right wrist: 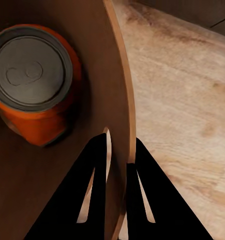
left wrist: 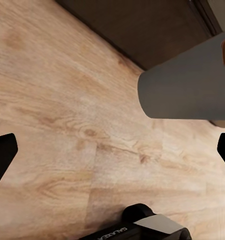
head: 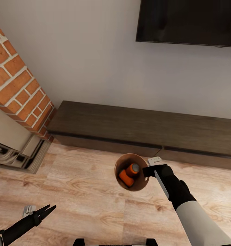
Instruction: Put the three can of soda from the living room inside the tash can in the kitchen.
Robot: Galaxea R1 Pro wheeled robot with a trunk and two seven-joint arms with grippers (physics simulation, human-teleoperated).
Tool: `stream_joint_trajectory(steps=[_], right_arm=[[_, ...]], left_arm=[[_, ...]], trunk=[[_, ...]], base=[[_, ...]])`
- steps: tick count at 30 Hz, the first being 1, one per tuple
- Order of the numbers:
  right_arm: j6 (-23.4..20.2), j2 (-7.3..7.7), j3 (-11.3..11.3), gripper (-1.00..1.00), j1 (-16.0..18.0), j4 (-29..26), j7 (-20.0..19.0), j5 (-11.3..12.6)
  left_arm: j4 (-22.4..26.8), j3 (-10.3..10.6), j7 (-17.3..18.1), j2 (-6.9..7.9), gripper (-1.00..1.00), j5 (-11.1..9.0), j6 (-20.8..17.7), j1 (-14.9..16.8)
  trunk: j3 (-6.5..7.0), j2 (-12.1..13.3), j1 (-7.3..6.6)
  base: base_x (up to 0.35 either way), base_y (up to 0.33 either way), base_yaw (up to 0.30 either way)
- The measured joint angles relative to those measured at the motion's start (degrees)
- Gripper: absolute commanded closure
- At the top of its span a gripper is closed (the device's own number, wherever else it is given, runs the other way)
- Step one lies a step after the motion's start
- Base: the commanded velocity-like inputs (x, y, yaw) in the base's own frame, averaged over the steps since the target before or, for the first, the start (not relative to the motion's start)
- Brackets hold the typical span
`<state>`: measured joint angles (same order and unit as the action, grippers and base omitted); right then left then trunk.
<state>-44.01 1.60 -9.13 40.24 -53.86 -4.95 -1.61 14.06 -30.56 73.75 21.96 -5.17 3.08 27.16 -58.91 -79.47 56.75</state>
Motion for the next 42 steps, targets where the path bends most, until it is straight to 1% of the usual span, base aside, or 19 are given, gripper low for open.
stream_joint_trajectory(steps=[7, 42], right_arm=[[0.0, 0.00, 0.0, 1.00, 0.0, 0.0, 0.0, 0.0], [0.1, 0.00, 0.0, 1.00, 0.0, 0.1, 0.0, 0.0]], left_arm=[[0.0, 0.0, -0.4, -0.07, -1.00, 0.0, 0.0, 0.0], [0.0, 0.0, -0.4, -0.07, -1.00, 0.0, 0.0, 0.0]], trunk=[[0.66, 0.0, 0.00], [3.98, 0.0, 0.00]], base=[[0.000, 0.000, 0.000], [0.000, 0.000, 0.000]])
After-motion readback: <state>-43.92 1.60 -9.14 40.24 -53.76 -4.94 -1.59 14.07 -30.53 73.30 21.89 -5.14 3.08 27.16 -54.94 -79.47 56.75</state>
